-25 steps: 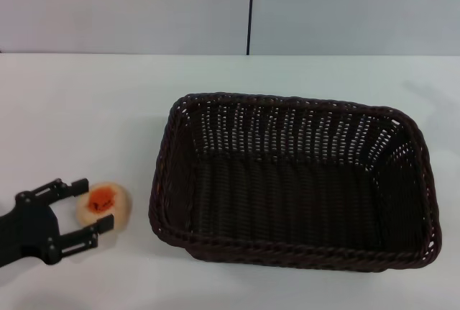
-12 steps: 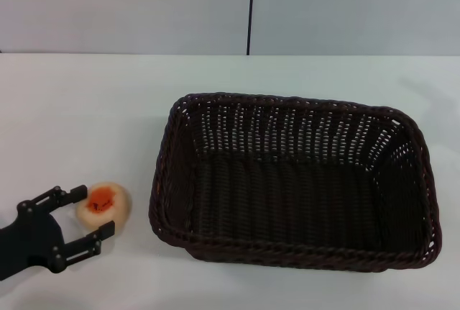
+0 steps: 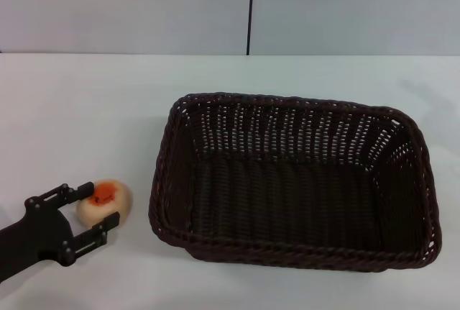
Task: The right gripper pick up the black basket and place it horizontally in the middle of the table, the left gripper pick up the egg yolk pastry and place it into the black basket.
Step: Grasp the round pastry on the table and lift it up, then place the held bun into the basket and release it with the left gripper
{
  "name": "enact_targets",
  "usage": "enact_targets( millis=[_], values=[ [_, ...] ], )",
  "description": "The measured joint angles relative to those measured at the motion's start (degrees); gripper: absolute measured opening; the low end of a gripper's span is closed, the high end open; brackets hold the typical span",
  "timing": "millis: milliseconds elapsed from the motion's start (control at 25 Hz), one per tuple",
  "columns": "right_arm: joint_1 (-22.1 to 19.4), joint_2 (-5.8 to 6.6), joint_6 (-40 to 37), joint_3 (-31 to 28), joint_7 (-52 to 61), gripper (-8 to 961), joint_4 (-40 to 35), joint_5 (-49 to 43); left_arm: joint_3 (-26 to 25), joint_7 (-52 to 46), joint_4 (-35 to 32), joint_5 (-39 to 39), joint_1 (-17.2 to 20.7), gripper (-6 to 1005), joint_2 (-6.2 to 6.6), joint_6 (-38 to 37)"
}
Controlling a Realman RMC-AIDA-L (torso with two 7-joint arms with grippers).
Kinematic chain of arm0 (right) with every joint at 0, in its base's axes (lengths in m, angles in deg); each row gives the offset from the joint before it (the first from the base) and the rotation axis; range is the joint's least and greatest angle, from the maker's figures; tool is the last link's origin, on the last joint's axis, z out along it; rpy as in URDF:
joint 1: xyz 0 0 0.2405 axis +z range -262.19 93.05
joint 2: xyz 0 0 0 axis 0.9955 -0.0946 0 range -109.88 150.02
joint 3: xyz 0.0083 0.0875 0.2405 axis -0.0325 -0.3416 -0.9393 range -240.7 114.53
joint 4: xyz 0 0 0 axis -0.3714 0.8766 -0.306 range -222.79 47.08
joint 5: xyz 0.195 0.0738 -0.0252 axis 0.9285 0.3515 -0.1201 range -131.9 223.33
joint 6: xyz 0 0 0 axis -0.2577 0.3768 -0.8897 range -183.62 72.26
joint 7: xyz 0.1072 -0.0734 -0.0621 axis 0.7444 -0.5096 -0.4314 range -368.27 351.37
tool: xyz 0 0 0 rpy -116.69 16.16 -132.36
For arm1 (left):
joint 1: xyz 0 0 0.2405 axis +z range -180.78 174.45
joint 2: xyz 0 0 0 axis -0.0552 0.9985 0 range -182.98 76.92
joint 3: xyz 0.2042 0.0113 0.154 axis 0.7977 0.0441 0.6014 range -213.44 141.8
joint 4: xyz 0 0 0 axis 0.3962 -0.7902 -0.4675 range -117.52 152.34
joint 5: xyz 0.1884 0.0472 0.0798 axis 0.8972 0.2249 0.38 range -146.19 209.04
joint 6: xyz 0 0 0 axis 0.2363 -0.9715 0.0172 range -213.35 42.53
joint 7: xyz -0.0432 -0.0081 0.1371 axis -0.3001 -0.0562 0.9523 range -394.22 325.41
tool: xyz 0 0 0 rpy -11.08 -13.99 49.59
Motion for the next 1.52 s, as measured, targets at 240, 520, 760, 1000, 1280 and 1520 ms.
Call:
enact_targets(
  millis=[240, 520, 760, 1000, 1280, 1520],
  values=[
    [0.0, 0.0, -0.3, 0.1, -0.1, 782, 1.3, 0.0, 0.4, 1.2, 0.0, 0.4, -0.1, 638, -0.12, 0.6],
    [-0.6, -0.07, -0.4, 0.0, -0.2, 782, 1.6, -0.1, -0.2, 1.0, -0.1, -1.7, 0.4, 376, 0.14, -2.4],
    [-0.5, 0.0, -0.5, 0.0, -0.2, 782, 2.7, -0.1, -6.0, -0.4, -1.4, -5.4, 1.1, 258, 0.76, -11.1],
    [-0.6, -0.14, -0.7, -2.4, -3.0, 782, 6.3, 0.2, -8.2, -4.0, -3.9, -6.7, -1.8, 214, 0.43, -22.0],
    [-0.7, 0.05, -3.1, -13.0, -7.9, 782, 17.0, 0.3, -7.6, -10.3, -0.6, -6.6, -8.9, 184, -0.06, -24.2],
    [-1.8, 0.07, -4.5, -15.5, -10.6, 781, 21.0, 0.1, -3.7, -9.9, 8.0, -6.4, -14.9, 123, -0.2, -18.7]
  ],
)
